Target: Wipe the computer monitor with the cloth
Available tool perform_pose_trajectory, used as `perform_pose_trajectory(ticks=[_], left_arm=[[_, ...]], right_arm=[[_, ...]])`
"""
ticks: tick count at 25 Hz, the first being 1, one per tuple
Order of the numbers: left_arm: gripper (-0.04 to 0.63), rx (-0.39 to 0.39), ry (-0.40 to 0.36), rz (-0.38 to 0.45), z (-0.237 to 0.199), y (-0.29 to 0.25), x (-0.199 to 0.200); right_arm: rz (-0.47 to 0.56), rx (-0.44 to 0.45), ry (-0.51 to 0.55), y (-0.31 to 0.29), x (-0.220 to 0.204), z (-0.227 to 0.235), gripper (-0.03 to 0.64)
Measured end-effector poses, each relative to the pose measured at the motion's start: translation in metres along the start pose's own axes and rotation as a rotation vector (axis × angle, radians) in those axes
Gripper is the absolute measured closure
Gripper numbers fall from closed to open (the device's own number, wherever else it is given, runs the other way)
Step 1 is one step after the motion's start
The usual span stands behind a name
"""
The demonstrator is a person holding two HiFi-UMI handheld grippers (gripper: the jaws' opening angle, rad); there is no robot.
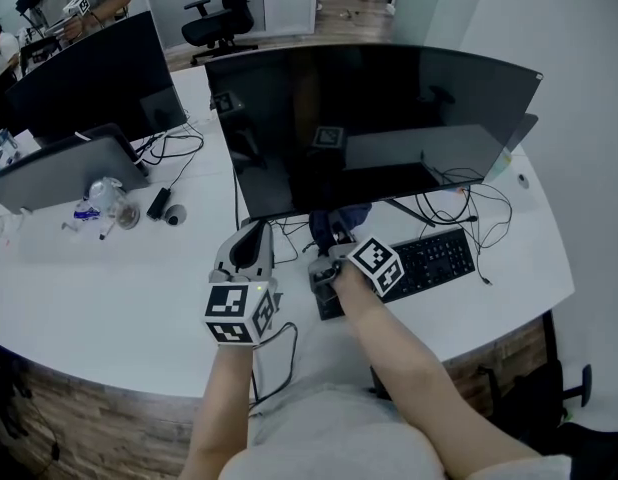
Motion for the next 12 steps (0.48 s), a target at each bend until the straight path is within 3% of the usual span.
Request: perform_pose_trajectory(ticks=[12], left_arm=[[0.586,0.043,0.015,0.003,-0.021,0.013,-0.005]], right_arm=[[-0.037,0.024,-0.025,-0.014,-0.033,-0.011,0.526]])
Point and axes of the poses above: the fingertips, and each gripper's own axes: y backward along the fingers, z to its right, x out of its top, the point moved 2 cm from there along y, backward along the fingers, and after that the axes turned 10 degrees about -z, right-handed, at the moved point
